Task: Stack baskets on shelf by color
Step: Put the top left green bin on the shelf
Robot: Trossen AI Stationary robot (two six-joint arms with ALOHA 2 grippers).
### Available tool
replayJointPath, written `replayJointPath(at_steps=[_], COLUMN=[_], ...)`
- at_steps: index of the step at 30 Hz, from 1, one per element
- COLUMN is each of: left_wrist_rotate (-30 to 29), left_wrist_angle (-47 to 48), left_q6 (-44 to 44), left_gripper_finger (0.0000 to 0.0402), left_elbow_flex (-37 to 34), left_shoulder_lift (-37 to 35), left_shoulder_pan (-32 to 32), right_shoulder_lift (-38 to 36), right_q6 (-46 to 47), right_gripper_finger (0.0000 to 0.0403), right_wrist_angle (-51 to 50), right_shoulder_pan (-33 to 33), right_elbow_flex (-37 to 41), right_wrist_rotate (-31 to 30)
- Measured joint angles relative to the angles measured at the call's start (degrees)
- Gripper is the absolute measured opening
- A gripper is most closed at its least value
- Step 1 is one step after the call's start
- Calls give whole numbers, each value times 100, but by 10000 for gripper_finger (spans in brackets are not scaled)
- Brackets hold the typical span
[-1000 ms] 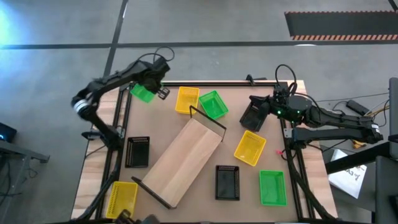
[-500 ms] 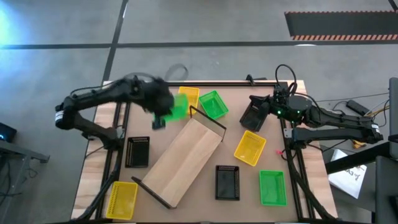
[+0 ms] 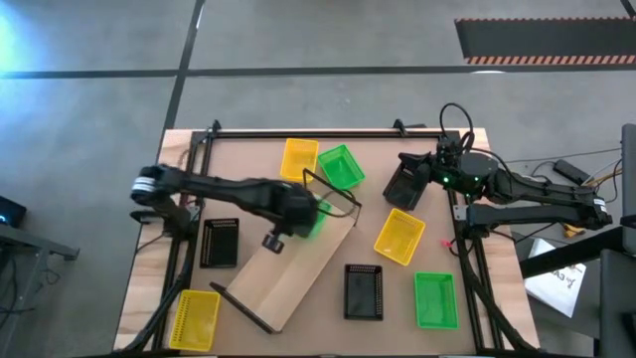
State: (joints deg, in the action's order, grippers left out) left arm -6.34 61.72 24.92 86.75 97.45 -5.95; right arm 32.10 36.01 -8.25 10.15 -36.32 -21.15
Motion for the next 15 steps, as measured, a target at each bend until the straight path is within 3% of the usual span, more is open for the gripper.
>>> replayJointPath(at_steps=[8, 15], left_wrist_rotate=[-156, -156], left_wrist_angle=[-520, -730], left_q6=[1117, 1166], left_gripper_finger=[0, 0], left_elbow_flex=[423, 606], left_shoulder_lift=[1027, 1237], left_shoulder_pan=[-7, -3], right_shoulder_lift=[-2, -7], right_q6=[0, -2], right_gripper_finger=[9, 9], right_wrist_angle=[-4, -7], right_shoulder_pan=[0, 0], right_elbow_flex=[0, 0], right_wrist_rotate=[35, 57])
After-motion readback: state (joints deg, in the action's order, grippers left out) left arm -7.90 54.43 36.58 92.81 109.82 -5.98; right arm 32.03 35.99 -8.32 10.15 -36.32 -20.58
